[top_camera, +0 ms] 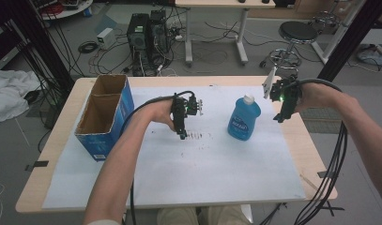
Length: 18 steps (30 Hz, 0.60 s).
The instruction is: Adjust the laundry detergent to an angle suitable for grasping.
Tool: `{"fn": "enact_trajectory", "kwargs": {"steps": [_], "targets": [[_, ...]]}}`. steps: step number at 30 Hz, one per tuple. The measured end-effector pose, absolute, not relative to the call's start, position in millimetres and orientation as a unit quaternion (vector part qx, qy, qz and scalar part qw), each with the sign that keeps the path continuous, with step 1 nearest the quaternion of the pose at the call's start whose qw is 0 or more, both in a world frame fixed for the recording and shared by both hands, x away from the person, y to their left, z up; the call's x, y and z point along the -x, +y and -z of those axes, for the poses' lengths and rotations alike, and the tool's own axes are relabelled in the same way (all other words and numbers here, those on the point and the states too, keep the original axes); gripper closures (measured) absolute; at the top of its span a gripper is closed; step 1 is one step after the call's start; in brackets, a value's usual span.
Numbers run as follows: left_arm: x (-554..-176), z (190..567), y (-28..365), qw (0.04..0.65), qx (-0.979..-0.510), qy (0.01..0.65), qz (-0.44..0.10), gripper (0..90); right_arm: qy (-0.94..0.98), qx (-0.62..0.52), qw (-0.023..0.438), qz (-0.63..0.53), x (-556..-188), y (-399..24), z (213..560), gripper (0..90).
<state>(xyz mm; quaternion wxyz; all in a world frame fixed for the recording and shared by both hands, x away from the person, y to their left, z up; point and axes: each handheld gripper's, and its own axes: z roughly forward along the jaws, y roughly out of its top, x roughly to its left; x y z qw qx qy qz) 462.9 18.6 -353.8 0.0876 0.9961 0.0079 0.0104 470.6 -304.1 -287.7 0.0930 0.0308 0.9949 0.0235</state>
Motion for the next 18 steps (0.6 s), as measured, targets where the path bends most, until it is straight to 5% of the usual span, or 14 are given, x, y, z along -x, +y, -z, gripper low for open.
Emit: {"fn": "enact_trajectory", "kwargs": {"steps": [18], "targets": [[-460.6, 351.1, 20.5, 0.086, -0.996, 0.009, -0.012, 13.5, 0.995, -0.03, 0.089, -0.02, -472.1, -302.0, 291.8, 13.0]]}}
